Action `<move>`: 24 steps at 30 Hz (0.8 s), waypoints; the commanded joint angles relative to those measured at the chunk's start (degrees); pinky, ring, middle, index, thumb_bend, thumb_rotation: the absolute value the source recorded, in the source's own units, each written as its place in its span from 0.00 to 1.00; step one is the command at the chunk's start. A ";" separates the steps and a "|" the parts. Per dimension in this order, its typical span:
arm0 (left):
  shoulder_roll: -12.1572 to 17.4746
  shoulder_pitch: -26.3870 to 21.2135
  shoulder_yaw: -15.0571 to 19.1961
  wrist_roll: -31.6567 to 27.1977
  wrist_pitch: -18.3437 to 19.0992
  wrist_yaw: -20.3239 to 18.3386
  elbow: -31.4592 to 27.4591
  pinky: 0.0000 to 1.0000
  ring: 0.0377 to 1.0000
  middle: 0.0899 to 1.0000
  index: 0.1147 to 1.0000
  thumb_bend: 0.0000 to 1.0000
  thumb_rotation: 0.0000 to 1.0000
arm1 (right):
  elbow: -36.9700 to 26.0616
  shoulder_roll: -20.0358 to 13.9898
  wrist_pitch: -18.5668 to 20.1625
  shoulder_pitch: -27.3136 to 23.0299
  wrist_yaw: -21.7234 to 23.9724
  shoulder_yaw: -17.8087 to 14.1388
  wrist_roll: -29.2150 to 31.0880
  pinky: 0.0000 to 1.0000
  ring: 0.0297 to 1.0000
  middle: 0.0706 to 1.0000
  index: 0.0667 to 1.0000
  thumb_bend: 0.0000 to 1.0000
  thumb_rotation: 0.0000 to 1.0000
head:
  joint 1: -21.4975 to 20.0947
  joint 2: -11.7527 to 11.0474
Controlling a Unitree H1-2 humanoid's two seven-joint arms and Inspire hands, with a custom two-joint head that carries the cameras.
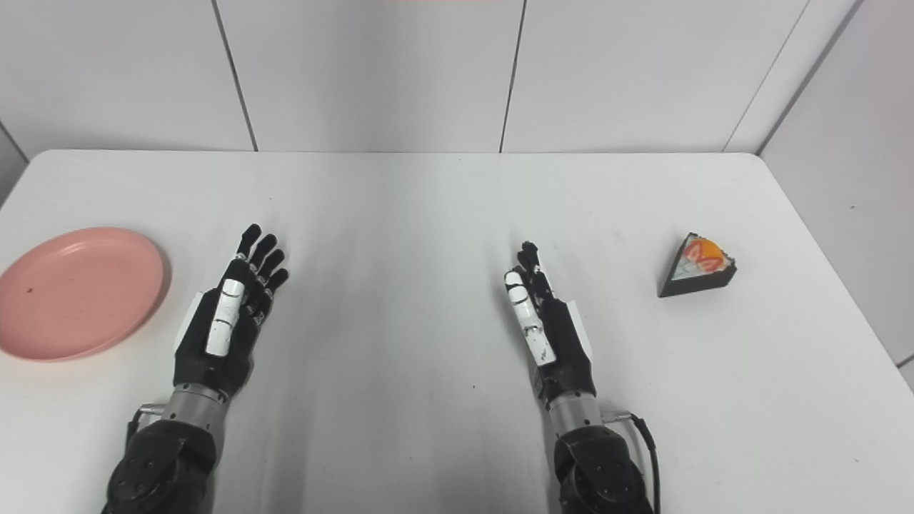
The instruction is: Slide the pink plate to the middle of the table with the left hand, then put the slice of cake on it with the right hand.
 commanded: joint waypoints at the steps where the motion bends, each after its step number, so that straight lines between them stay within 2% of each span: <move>1: 0.16 -1.10 0.11 -0.27 -2.09 -0.31 0.33 0.98 0.99 1.00 0.98 0.78 0.82 | -0.88 0.12 -3.13 -0.92 0.11 -0.01 -0.12 1.00 0.98 0.99 1.00 0.60 0.82 | 0.17 0.01; 5: 0.12 -1.21 0.32 -0.62 -2.32 -0.42 0.69 0.98 0.99 1.00 0.99 0.79 0.79 | -0.51 -0.14 -3.19 -1.10 0.38 0.23 -0.45 1.00 0.98 0.99 1.00 0.59 0.81 | 0.13 -0.12; 10: 0.63 -1.13 -0.15 0.53 -2.52 -0.46 0.68 0.98 1.00 1.00 1.00 0.78 0.83 | -0.72 -0.15 -2.76 -1.00 0.18 0.30 -0.92 1.00 0.98 0.99 1.00 0.60 0.80 | 0.14 -0.23; 16: 0.49 -0.90 0.06 -0.60 -2.04 -0.68 0.24 0.99 1.00 1.00 1.00 0.78 0.81 | -1.39 -0.17 -2.17 -0.85 0.47 0.31 -0.89 1.00 0.98 0.99 1.00 0.60 0.82 | -0.06 -0.01; 19: 0.42 -0.93 0.05 -0.39 -2.38 -0.58 0.32 0.99 0.99 1.00 1.00 0.78 0.79 | -1.26 0.04 -2.45 -0.90 0.24 0.00 -0.59 1.00 0.98 0.99 1.00 0.59 0.80 | 0.03 -0.04; 21: 0.41 -0.89 -0.03 -0.16 -2.28 -0.47 0.18 0.99 1.00 1.00 1.00 0.78 0.82 | -1.02 0.08 -2.53 -0.95 0.16 -0.18 -0.46 1.00 0.98 0.99 0.99 0.60 0.79 | 0.08 0.00; 24: 0.02 -0.79 0.10 -0.57 -2.21 -0.35 0.11 0.98 0.99 1.00 1.00 0.77 0.80 | -0.98 0.15 -2.53 -0.88 0.20 -0.32 -0.14 1.00 0.99 0.99 1.00 0.61 0.77 | 0.47 -0.07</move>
